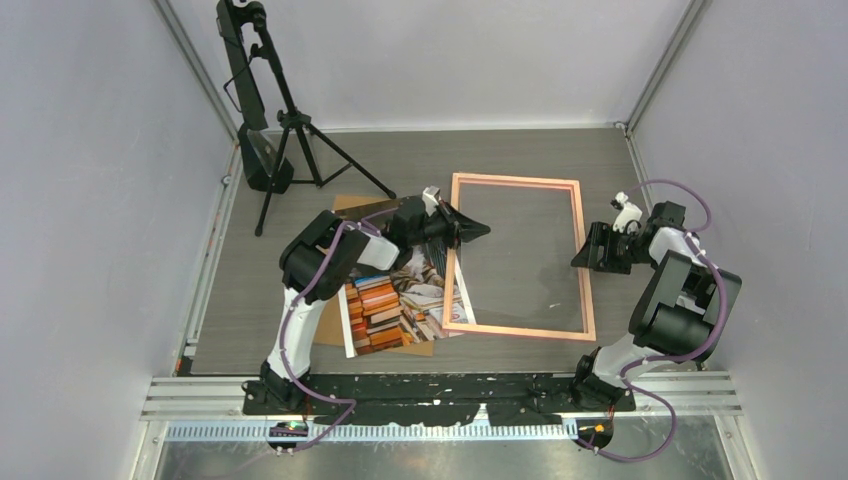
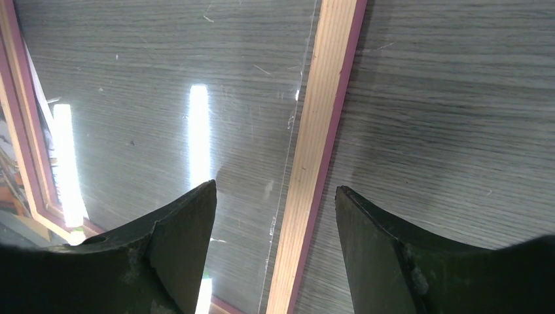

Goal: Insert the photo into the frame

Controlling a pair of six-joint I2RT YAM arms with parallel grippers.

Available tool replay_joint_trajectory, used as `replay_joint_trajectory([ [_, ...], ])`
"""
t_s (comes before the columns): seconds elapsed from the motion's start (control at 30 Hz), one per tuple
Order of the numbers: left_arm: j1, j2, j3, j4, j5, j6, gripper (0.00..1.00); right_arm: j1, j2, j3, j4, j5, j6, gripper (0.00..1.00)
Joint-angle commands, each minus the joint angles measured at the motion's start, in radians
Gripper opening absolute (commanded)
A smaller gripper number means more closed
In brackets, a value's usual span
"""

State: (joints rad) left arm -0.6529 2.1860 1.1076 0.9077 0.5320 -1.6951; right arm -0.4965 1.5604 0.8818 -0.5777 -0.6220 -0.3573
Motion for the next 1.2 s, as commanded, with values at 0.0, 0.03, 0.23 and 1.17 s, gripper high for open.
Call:
replay_joint_trajectory([
  [0.0, -0.005, -0.03, 0.022, 0.05, 0.001, 0.006, 0.0, 0.006, 0.003, 0.037, -0.01, -0.015, -0.013, 0.73],
  [0.03, -0.004, -0.026, 0.021, 0.055, 0.0, 0.006, 0.0, 0.006, 0.003, 0.037, -0.011, -0.013, -0.014, 0.73],
  [0.23, -0.005, -0.047, 0.018, 0.079, 0.014, 0.018, 0.0, 0.006, 0.005, 0.04, -0.013, -0.012, -0.016, 0.72],
  [1.17, -0.004, -0.03, 0.067, 0.123, 0.05, 0.06, 0.0, -0.049, 0.043, 0.092, -0.034, -0.094, 0.022, 0.72],
])
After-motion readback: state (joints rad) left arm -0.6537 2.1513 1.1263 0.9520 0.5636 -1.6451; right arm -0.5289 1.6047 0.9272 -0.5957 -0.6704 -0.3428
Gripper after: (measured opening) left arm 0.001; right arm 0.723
